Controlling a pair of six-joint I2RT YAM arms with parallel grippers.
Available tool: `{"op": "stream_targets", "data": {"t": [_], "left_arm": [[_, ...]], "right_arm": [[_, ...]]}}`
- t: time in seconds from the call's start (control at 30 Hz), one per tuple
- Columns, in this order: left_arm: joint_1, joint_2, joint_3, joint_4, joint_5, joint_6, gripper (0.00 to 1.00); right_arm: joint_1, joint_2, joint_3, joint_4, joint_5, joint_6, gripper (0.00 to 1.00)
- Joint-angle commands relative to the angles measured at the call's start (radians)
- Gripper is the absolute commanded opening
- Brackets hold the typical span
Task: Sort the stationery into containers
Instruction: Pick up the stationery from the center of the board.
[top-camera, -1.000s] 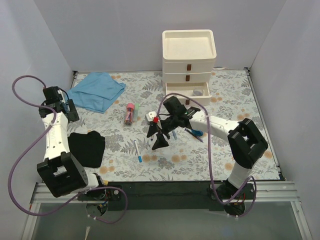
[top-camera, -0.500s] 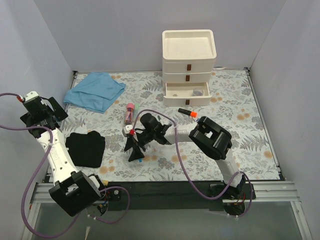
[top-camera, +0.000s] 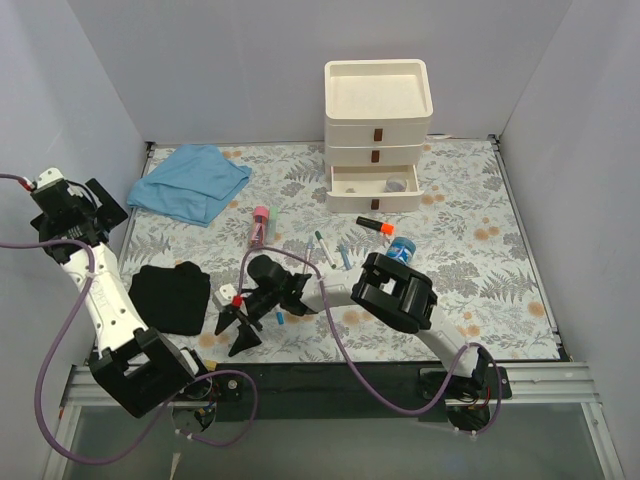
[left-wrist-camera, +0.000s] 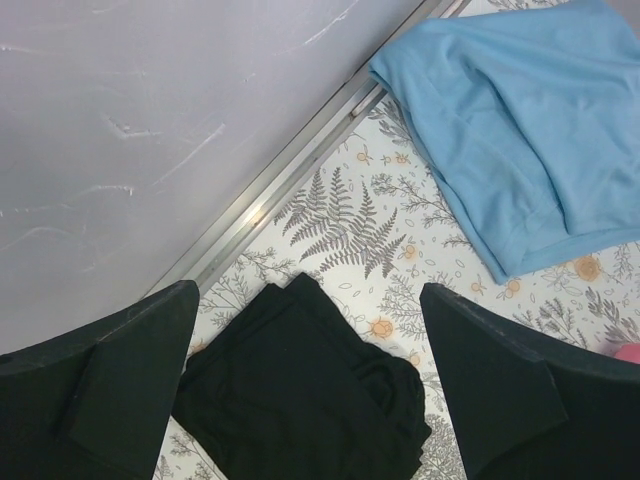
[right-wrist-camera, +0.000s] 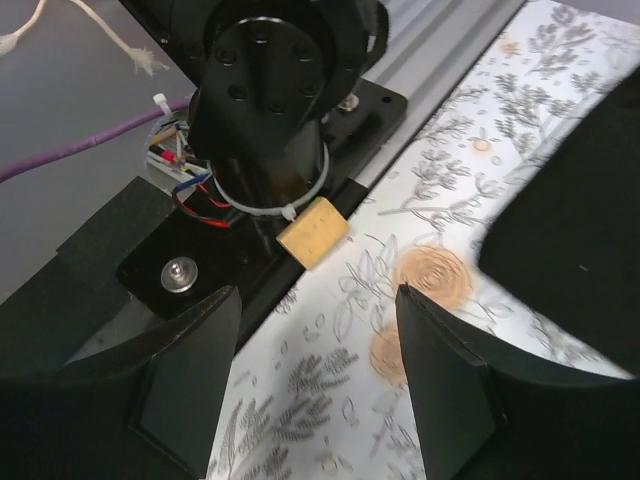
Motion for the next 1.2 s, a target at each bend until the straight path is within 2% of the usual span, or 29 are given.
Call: {"op": "stream_targets", "data": {"t": [0.0, 0.47, 0.8, 1.17], "left_arm": [[0.005, 0.009, 0.051, -0.005, 0.033, 0.007, 0.95], [0.005, 0.032, 0.06, -0.05, 0.076, 0.018, 0.93], [0.005, 0.023, 0.042, -0.022, 0.072, 0.031, 0.93], [0.007, 0.008, 0.03, -0.027, 0.076, 0.027, 0.93]], "right_arm": [[0.033, 0.058, 0.071, 0.052, 0.004, -0.038, 0.72], [0.078, 0.206, 0.244, 0.084, 0.025, 0.011, 0.76], [0.089, 0.167, 0.158, 0.093, -0.082, -0.021, 0.77], [0.11, 0.209, 0.23, 0.093, -0.044, 0.037, 0.76]]}}
